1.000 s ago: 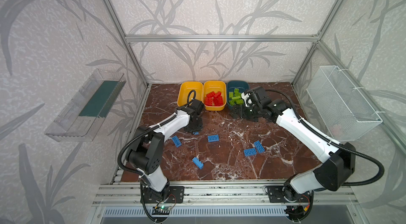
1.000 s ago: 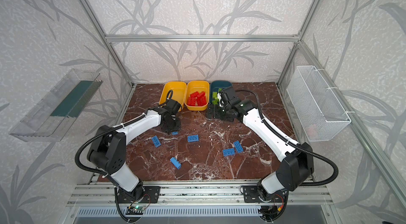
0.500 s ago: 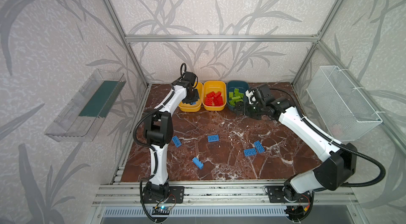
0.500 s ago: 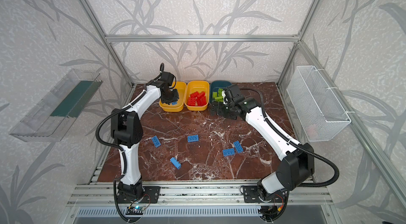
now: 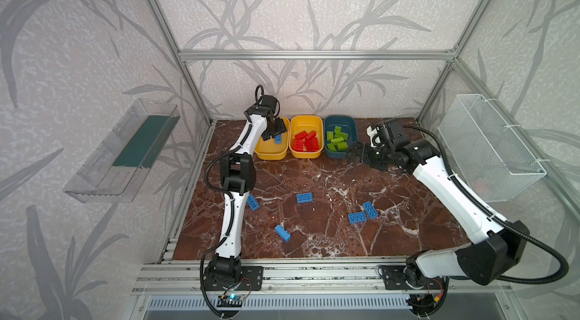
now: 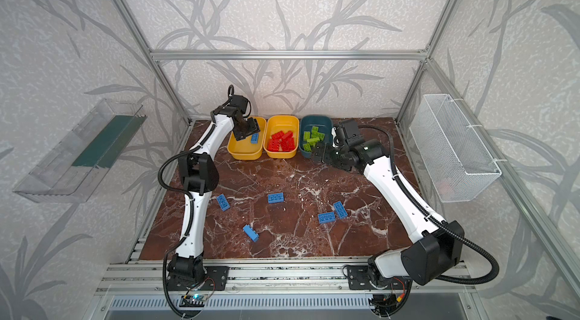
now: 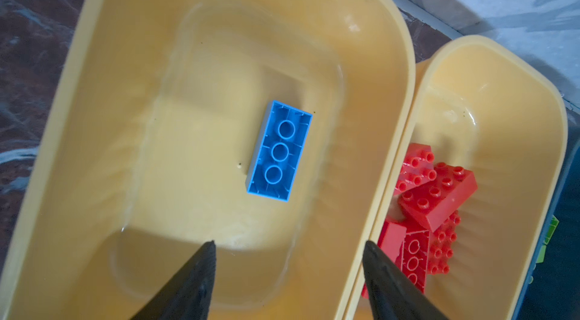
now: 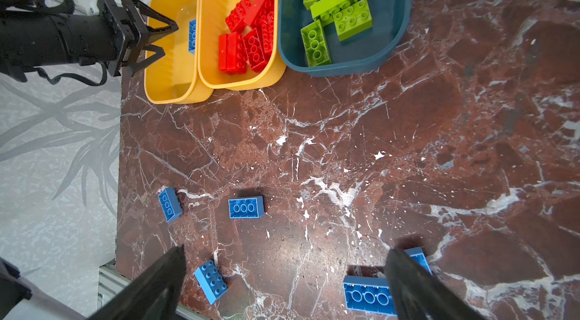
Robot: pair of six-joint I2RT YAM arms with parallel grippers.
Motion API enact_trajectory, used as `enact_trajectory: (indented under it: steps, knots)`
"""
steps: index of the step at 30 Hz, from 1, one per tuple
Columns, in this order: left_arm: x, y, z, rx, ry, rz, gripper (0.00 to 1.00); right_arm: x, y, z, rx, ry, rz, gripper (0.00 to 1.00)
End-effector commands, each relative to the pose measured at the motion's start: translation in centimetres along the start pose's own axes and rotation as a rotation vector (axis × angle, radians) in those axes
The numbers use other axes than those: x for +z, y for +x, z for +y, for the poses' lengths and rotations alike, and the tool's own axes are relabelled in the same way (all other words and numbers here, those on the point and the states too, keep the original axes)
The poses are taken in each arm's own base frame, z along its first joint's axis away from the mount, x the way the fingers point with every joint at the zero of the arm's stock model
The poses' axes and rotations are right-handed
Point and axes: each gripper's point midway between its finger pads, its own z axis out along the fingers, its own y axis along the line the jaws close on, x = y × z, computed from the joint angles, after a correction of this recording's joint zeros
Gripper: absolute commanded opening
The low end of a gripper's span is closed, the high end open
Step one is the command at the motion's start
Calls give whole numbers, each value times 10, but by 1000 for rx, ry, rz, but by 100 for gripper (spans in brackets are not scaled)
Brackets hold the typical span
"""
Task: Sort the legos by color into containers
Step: 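Carry the blue brick with the left gripper into the empty yellow bin and release, then move the left gripper back to another blue brick and grasp it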
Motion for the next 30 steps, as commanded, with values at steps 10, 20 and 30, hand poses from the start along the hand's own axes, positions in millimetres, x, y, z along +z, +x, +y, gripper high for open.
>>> enact_trajectory:
  steps: [10,20,30]
  knots:
    - [-112,64,59,-57,-123,-86,72,1,12,5,-7,-52,34,99]
    - [-135,187,144,-213,-224,-42,70,13,46,31,-87,-113,108,99]
    - [-122,254,179,-270,-252,36,69,6,76,48,-127,-134,128,99]
